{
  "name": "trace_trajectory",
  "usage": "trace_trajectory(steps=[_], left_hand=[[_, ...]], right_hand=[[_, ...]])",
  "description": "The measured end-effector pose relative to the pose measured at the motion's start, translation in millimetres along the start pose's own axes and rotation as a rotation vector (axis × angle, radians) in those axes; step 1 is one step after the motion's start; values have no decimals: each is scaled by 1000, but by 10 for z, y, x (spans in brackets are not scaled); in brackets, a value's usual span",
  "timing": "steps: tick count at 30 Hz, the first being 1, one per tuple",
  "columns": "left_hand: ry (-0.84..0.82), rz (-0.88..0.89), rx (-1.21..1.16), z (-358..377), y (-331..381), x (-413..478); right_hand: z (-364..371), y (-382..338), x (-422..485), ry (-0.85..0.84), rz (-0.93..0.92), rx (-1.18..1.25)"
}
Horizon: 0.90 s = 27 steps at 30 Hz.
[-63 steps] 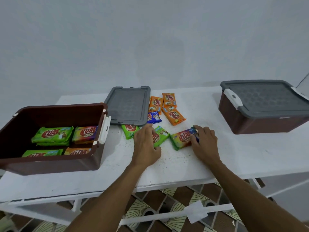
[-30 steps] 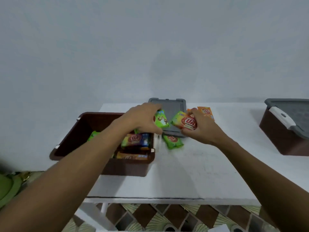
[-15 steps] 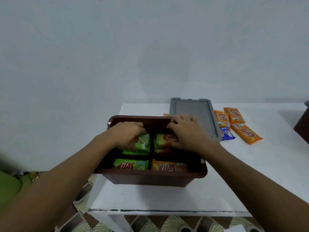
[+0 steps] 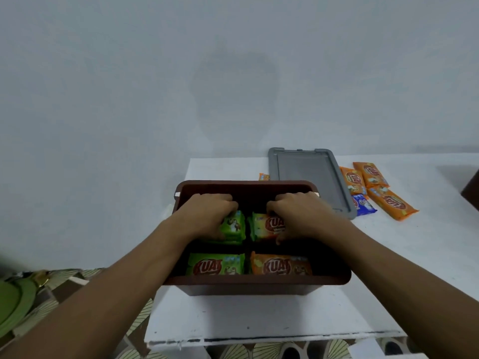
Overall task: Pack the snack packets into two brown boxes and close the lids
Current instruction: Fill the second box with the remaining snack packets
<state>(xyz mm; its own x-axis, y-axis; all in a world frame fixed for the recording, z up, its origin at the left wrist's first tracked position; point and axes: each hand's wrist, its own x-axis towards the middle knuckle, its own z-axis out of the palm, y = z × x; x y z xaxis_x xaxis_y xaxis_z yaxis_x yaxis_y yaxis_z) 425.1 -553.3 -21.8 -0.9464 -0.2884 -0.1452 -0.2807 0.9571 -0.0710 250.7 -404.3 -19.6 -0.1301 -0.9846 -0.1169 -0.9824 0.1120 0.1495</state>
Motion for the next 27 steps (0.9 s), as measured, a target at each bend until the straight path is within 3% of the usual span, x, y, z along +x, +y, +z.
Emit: trace_trajectory(steps=[5,22,27], left_hand=[[-20,-21,-98,-17,-14,8],[47,-52,-95,18,-4,-21],[97,-39,-113,-28,4,-19]], right_hand=[[17,12,2,50,30,18],[80,32,-2,108,50,59],[6,71,-56,208,71,218]])
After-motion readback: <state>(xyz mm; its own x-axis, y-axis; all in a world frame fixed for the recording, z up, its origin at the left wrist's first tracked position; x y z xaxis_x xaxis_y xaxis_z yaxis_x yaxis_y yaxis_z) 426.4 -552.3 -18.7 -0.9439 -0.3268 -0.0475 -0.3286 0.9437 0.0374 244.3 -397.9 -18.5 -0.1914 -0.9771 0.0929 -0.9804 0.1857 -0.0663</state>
